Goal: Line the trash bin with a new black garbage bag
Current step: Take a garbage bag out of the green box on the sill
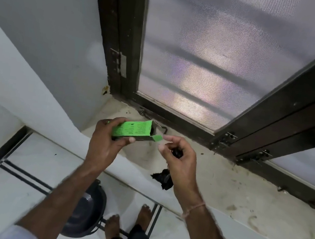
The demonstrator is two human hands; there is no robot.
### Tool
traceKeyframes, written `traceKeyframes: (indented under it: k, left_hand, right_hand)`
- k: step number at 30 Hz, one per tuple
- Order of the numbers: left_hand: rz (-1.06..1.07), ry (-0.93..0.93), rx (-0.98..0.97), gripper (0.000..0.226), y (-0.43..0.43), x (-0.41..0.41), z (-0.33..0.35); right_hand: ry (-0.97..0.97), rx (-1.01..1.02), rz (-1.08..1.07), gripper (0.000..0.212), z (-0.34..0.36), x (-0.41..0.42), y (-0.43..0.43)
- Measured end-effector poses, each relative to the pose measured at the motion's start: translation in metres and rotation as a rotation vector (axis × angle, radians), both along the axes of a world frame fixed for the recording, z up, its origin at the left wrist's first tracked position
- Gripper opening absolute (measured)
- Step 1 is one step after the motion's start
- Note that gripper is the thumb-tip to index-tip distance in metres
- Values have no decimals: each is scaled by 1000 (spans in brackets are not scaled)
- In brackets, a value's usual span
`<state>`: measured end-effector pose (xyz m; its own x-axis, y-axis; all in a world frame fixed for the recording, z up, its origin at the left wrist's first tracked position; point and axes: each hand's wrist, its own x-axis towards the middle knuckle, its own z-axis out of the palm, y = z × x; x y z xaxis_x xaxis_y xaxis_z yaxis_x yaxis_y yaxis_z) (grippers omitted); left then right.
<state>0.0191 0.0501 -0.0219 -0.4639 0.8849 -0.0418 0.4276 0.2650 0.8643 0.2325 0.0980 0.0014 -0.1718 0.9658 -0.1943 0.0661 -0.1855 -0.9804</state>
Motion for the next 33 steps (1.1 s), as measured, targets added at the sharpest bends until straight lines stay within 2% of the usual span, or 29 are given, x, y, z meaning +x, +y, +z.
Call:
traceKeyframes:
  k: [3, 7, 9, 11, 13, 14, 17, 20, 24, 33]
  left_hand:
    - [-74, -43, 34, 58, -1, 5, 5]
    - [-108, -43, 50, 59, -5, 2, 4]
    - [-94, -56, 48, 58, -8, 0, 3]
    - [-84, -64, 45, 57, -11, -3, 2]
    - [-92, -53, 40, 57, -13, -5, 2]
    - [-99, -44, 34, 57, -14, -6, 2]
    - [-113, -15, 17, 57, -15, -10, 5]
    - [-129, -4, 11, 57, -16, -12, 8]
    - [-150, -9, 30, 57, -18, -13, 16]
    - [-233, -3, -3, 58, -20, -14, 16]
  right_hand:
    - [14, 18, -9, 31, 3, -7, 1]
    - [-23, 65, 29, 25, 6, -8, 0]
    - [-103, 84, -54, 38, 3, -4, -3]
    - [-118, -66, -174, 53, 2, 1, -3]
    - [26, -286, -153, 52, 3, 6, 0]
    - [91, -319, -98, 46, 3, 10, 1]
    - [163, -255, 70, 27, 4, 17, 3]
    - [135, -154, 169, 30, 6, 16, 4]
    - [-3, -11, 231, 29, 12, 10, 6]
    - [-120, 17, 349, 11, 20, 0, 11]
